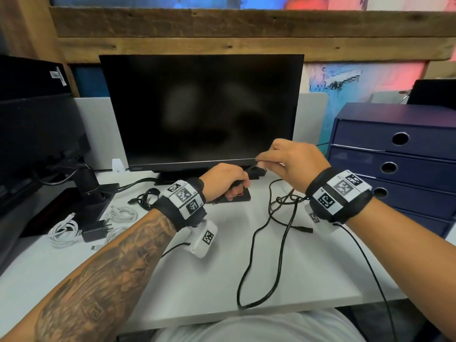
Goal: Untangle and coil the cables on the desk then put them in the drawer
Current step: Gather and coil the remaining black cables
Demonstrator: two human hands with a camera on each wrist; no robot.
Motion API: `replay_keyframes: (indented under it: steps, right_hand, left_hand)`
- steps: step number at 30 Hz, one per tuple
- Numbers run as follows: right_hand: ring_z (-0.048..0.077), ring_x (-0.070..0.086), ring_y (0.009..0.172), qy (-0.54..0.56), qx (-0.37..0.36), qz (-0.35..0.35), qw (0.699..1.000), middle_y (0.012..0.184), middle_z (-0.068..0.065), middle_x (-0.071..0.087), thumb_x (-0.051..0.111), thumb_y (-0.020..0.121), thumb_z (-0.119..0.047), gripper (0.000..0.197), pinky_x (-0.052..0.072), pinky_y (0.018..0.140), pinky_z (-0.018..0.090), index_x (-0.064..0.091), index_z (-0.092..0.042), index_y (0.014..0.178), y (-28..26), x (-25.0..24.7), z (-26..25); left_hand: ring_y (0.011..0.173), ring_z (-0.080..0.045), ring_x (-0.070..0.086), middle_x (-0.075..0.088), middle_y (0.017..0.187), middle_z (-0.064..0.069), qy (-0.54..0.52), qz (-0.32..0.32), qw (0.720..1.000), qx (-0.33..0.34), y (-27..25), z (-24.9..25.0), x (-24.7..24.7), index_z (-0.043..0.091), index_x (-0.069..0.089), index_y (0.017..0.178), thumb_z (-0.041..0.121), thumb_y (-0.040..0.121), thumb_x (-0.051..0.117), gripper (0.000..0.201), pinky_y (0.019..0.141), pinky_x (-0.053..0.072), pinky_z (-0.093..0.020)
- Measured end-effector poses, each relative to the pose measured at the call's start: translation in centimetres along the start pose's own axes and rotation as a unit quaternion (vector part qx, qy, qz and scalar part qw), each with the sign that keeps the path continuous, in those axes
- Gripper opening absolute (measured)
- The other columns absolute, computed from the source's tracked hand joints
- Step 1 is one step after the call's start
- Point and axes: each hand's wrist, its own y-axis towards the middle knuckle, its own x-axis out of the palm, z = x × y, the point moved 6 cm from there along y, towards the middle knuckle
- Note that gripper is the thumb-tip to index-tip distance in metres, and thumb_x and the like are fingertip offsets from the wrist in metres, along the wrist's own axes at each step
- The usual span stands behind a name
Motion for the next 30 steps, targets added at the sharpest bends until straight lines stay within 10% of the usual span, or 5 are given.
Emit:
replay_keyframes:
  steps: [8,13,21,26,30]
  right_hand:
    - [0.018,0.06,0.084,0.144,0.122,0.021,0.982,0.098,-0.002,0.063,0.044,0.105,-0.035,0.033,0.05,0.074,0.034,0.063,-0.024,0.13,-1.2,2.6,0.6]
    - [0.018,0.054,0.079,0.213,0.162,-0.122,0.956,0.09,-0.002,0.056,0.037,0.107,-0.03,0.033,0.047,0.074,0.034,0.045,-0.027,0.139,-2.1,7.7,-1.7]
    - [0.017,0.064,0.071,0.216,0.124,-0.228,0.941,0.077,-0.003,0.065,0.041,0.107,-0.028,0.02,0.055,0.073,0.036,0.057,-0.021,0.117,-2.7,8.6,-5.0]
    - [0.021,0.063,0.051,0.507,0.245,-0.159,0.811,0.063,0.007,0.063,0.055,0.103,-0.019,0.018,0.059,0.067,0.042,0.066,-0.005,0.105,-2.2,6.5,-5.4]
    - [0.01,0.037,0.043,0.512,0.272,-0.151,0.801,0.047,-0.006,0.038,0.057,0.102,-0.028,0.027,0.058,0.055,0.035,0.062,-0.008,0.084,-1.3,4.5,-4.0]
  left_hand:
    - [0.053,-0.014,0.03,0.032,0.058,0.003,-0.268,-0.114,0.956,0.013,-1.4,2.8,1.0,0.012,0.052,0.082,0.021,0.102,0.033,0.03,0.06,0.037,-0.03]
    - [0.058,-0.011,0.041,0.041,0.065,0.004,-0.449,-0.014,0.889,0.09,-0.8,4.0,-0.8,0.01,0.052,0.094,0.018,0.105,0.032,0.024,0.068,0.042,-0.029]
    - [0.089,-0.02,0.073,0.073,0.09,-0.007,-0.454,0.153,0.864,0.154,-0.2,2.3,-3.8,0.002,0.057,0.111,0.001,0.103,0.04,0.018,0.085,0.058,-0.033]
    - [0.098,-0.028,0.072,0.073,0.099,-0.013,-0.379,0.228,0.884,0.15,0.3,-0.4,-5.0,0.0,0.057,0.112,0.001,0.103,0.042,0.018,0.095,0.055,-0.039]
    - [0.088,-0.026,0.074,0.074,0.09,-0.012,-0.24,0.221,0.934,0.148,0.0,-0.5,-4.4,0.0,0.061,0.108,-0.002,0.101,0.044,0.018,0.086,0.058,-0.034]
